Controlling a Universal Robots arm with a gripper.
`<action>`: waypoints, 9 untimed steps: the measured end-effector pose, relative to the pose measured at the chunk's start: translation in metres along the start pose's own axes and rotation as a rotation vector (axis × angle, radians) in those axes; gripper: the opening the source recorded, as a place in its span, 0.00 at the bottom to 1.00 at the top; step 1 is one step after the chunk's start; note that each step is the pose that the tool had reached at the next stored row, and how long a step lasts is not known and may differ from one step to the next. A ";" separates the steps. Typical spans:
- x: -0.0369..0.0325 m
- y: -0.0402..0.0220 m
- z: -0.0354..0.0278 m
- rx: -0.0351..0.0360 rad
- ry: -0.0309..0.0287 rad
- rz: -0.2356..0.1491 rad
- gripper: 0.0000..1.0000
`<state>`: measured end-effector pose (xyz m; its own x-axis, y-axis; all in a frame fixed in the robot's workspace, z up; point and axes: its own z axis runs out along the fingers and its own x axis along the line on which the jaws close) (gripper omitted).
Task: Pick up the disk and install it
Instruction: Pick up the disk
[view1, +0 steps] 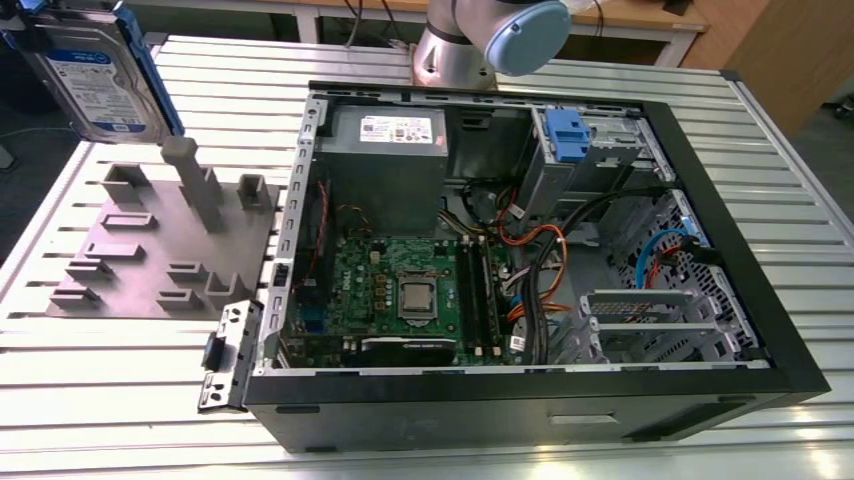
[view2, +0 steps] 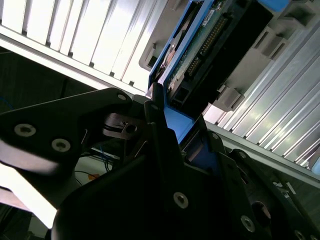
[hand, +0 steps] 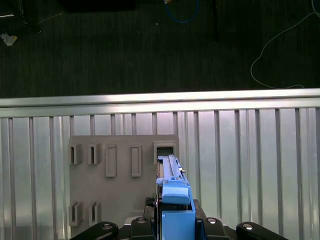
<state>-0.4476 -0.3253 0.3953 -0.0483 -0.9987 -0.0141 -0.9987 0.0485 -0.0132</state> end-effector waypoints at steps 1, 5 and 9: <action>0.0000 0.0000 -0.0004 -0.0001 0.0000 0.000 0.36; 0.0000 0.0000 -0.0011 0.0001 0.0000 0.000 0.36; 0.0000 0.0000 -0.0018 -0.0001 0.0001 0.000 0.36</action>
<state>-0.4476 -0.3253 0.3970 -0.0483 -0.9987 -0.0140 -0.9987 0.0485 -0.0130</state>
